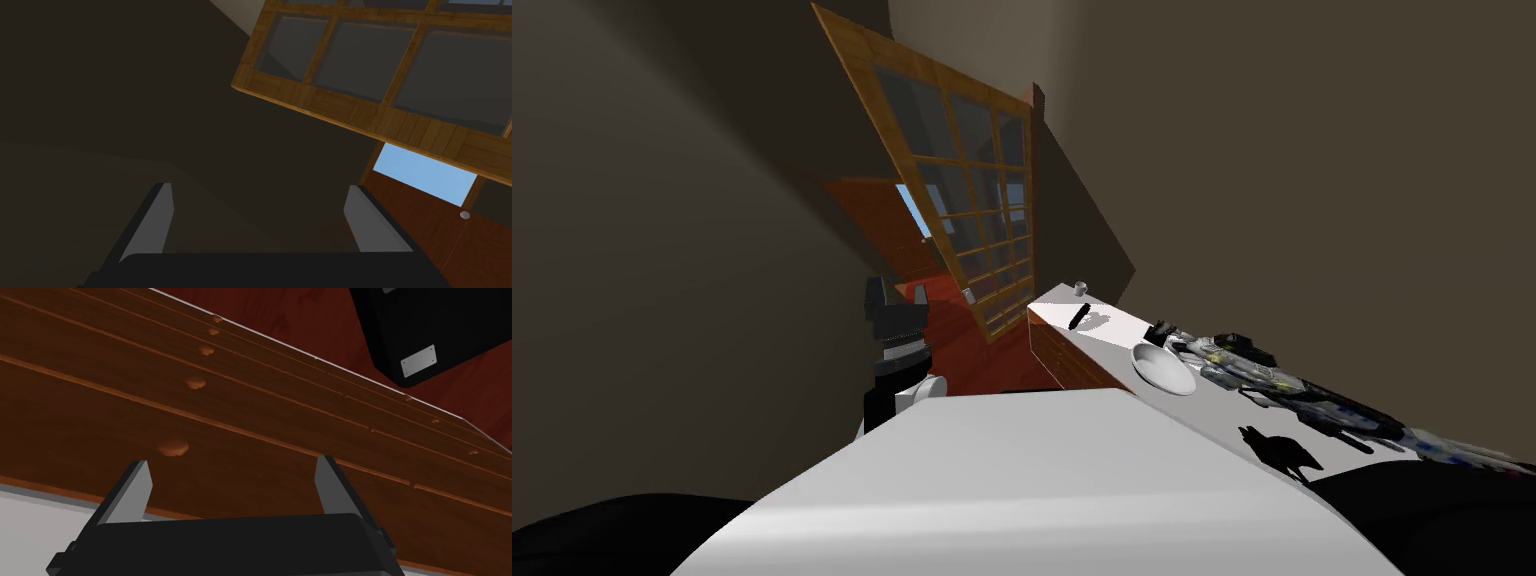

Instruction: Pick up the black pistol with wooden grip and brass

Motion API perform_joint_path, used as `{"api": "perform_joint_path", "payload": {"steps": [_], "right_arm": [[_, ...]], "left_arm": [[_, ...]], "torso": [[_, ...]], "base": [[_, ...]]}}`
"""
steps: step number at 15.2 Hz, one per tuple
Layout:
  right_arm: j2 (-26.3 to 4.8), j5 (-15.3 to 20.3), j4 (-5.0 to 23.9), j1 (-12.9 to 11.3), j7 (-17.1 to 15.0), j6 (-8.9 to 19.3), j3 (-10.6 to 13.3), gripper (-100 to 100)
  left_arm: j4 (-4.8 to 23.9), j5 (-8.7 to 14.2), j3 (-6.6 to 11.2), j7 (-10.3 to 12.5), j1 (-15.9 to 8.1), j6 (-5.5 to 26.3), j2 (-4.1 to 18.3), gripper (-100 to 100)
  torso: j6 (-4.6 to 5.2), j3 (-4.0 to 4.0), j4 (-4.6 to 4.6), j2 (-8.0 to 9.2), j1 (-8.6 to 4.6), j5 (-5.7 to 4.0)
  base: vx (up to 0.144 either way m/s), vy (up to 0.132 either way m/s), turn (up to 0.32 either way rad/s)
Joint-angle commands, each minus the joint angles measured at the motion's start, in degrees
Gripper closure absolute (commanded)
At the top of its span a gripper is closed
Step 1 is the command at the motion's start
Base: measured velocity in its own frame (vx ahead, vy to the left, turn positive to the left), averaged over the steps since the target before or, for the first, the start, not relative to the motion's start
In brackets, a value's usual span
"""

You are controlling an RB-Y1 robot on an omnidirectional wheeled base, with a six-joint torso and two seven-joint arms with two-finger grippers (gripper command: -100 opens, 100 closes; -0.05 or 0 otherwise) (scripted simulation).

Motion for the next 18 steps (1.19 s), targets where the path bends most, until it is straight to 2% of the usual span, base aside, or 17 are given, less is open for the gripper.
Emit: {"api": "perform_joint_path", "payload": {"steps": [1,3,4,5,9,10,11,15,16,18], "right_arm": [[-1.6,0.8,1.8,-0.4,-0.9,0.0,0.7,-100],[-2.5,1.3,3.2,-1.0,-1.3,0.1,1.0,-100],[-1.8,1.1,2.9,-1.1,-1.1,-0.4,1.1,-100],[-0.4,1.2,3.5,-1.6,-0.6,0.6,1.1,-100],[2.3,1.4,4.8,-2.4,0.5,1.8,1.1,-100],[1.4,1.4,4.3,-2.1,0.1,1.4,1.1,-100],[1.6,1.4,4.4,-2.1,0.3,1.4,1.1,100],[1.6,1.4,4.3,-2.1,0.3,1.4,1.1,100],[-0.4,1.2,3.5,-1.6,-0.6,0.6,1.1,100],[-1.7,1.2,2.8,-1.2,-1.1,0.1,1.1,100]], "left_arm": [[0.0,0.0,0.0,0.0,0.0,0.0,0.0,0],[0.0,0.0,0.0,0.0,0.0,0.0,0.0,0],[0.0,0.0,0.01,0.0,0.0,0.0,0.0,0],[0.0,0.0,0.01,0.0,0.0,0.0,0.0,0],[0.0,0.0,0.01,0.0,0.0,0.0,0.0,0],[0.0,0.0,0.01,0.0,0.0,0.0,0.0,0],[0.0,0.0,0.0,0.0,0.0,0.0,0.0,0],[0.0,0.0,0.0,0.0,0.0,0.0,0.0,0],[0.0,0.0,0.0,0.0,0.0,0.0,0.0,0],[0.0,0.0,0.0,0.0,0.0,0.0,0.0,0]], "torso": [[0.0,0.0,0.0,0.0,0.0,0.0],[-0.04,-0.1,-0.04,-0.18,-0.18,-0.01],[-0.04,-0.16,-0.06,-0.28,-0.26,-0.04],[0.03,-0.13,-0.05,-0.21,-0.21,-0.06],[0.08,0.16,0.06,0.29,-0.08,-0.04],[0.09,0.19,0.07,0.33,-0.08,-0.04],[0.09,0.2,0.08,0.34,-0.1,-0.06],[0.1,0.21,0.09,0.34,-0.19,-0.12],[0.1,0.21,0.09,0.34,-0.2,-0.11],[0.11,0.17,0.07,0.3,-0.05,-0.03]], "base": [[0.088,-0.029,0.283],[0.126,-0.076,0.258],[0.085,-0.058,0.095],[0.024,-0.041,0.04],[-0.015,-0.037,0.029],[-0.012,-0.022,0.01],[0.0,0.0,0.0],[0.0,0.0,0.0],[0.01,0.028,-0.044],[0.014,0.048,-0.048]]}}
